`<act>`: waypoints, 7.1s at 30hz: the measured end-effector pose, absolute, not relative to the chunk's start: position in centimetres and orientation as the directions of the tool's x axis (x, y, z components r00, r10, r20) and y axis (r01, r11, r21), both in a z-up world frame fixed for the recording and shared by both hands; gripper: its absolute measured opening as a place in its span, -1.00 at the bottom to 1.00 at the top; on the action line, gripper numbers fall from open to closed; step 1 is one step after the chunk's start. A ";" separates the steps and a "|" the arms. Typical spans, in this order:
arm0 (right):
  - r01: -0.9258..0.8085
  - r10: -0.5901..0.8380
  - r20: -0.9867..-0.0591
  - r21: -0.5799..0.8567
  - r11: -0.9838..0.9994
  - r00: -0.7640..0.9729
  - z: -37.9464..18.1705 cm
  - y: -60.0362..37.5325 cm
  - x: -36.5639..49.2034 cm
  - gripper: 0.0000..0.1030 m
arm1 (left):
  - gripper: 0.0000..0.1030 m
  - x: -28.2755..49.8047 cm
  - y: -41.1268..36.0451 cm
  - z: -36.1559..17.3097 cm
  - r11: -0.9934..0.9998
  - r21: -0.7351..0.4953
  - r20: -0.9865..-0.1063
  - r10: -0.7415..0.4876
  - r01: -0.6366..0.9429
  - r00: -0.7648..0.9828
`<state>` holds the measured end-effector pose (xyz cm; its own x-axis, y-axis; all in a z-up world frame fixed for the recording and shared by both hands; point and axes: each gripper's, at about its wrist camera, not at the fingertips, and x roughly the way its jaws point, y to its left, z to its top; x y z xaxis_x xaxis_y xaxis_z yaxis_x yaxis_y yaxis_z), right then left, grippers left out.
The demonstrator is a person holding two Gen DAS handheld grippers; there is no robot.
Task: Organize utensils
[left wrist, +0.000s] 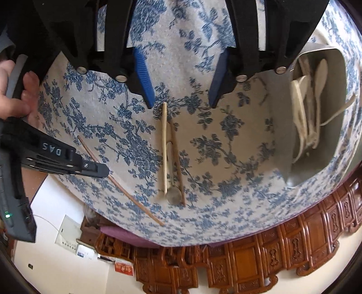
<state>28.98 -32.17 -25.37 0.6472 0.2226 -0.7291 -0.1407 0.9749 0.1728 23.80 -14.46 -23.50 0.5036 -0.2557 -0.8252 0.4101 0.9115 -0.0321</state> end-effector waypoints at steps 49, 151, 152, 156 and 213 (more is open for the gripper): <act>-0.274 0.367 -0.642 0.245 0.930 0.672 -22.2 -27.3 26.3 -0.88 | -0.94 20.0 -5.3 -15.1 0.961 0.033 -0.739 -0.163 0.276 0.654; -0.501 0.523 -0.727 0.282 0.818 0.444 -25.2 -6.7 31.9 -0.88 | -0.33 21.0 7.7 -13.3 0.996 -0.081 -0.695 -0.082 0.037 0.715; -0.503 0.523 -0.727 0.280 0.818 0.445 -25.2 -6.7 31.8 -0.88 | -0.33 21.0 7.7 -13.3 0.996 -0.079 -0.695 -0.082 0.037 0.714; -0.511 0.546 -0.717 0.303 0.805 0.434 -25.1 -6.6 31.9 -0.84 | -0.32 21.1 7.7 -13.4 0.996 -0.078 -0.694 -0.078 0.034 0.716; -0.190 0.280 -0.700 0.206 0.960 0.657 -25.1 -33.5 41.3 -0.47 | -0.46 33.9 -15.9 -22.9 0.917 -0.134 -0.813 -0.318 0.376 0.487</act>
<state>41.35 -33.55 -25.09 0.6574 0.2801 -0.6996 -0.1902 0.9600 0.2056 33.89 -15.93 -22.88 0.4871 -0.3183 -0.8133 0.3757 0.9170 -0.1340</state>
